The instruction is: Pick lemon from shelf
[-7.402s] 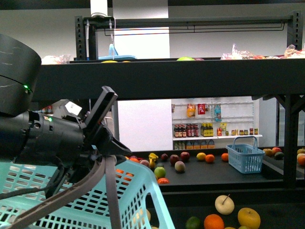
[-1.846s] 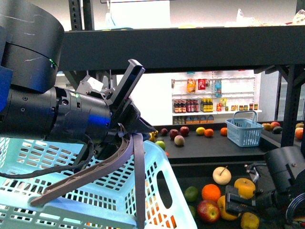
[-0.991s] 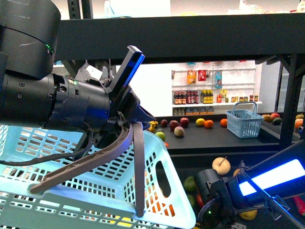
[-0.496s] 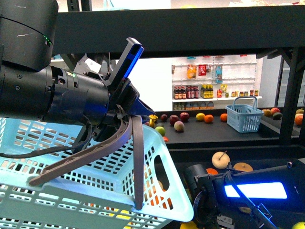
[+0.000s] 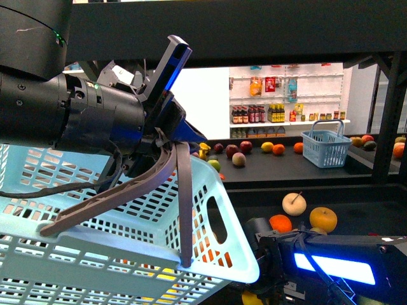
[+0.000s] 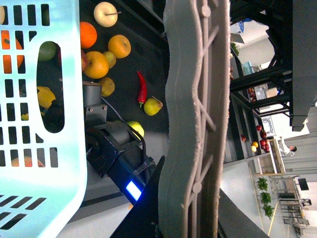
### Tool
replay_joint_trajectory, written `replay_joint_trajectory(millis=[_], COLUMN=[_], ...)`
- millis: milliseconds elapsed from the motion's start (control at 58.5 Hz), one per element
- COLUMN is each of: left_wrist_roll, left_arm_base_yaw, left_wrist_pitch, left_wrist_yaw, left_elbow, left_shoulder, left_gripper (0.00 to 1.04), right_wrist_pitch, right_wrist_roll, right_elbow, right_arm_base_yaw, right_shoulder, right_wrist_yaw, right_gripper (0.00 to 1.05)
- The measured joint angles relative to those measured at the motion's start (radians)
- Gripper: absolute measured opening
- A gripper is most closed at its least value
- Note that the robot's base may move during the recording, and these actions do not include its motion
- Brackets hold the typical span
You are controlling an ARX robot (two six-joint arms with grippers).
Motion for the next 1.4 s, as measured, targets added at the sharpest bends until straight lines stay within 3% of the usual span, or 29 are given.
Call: replay_joint_trajectory(millis=[239,410,598,769,1009,1402], left_wrist_roll=[0.000,0.000,0.000,0.000,0.000,0.000], left_arm_base_yaw=[0.000,0.000,0.000,0.000,0.000,0.000], left_wrist_pitch=[0.000,0.000,0.000,0.000,0.000,0.000], left_wrist_yaw=[0.000,0.000,0.000,0.001,0.000,0.000], left_elbow=[0.000,0.000,0.000,0.000,0.000,0.000], left_shoulder=[0.000,0.000,0.000,0.000,0.000,0.000], left_gripper=[0.11,0.11,0.11,0.11,0.11,0.11], right_wrist_pitch=[0.111,0.375,0.628,0.702,0.735,0.738], right_wrist_roll=[-0.028,-0.105,-0.143,-0.148,-0.073,-0.027], right_elbow=[-0.178,-0.586,-1.011,-1.243,-1.384,-1.415], right_arm_base_yaw=[-0.011,-0.060,-0.124,-0.120,-0.045,0.074], right_shoulder=[-0.086,-0.341,-0.724,-0.963,-1.168,-1.216], right_wrist_yaw=[-0.003,-0.018,-0.143,-0.251,-0.344,-0.362], right_gripper=[0.65,0.65,0.65,0.65,0.65,0.65])
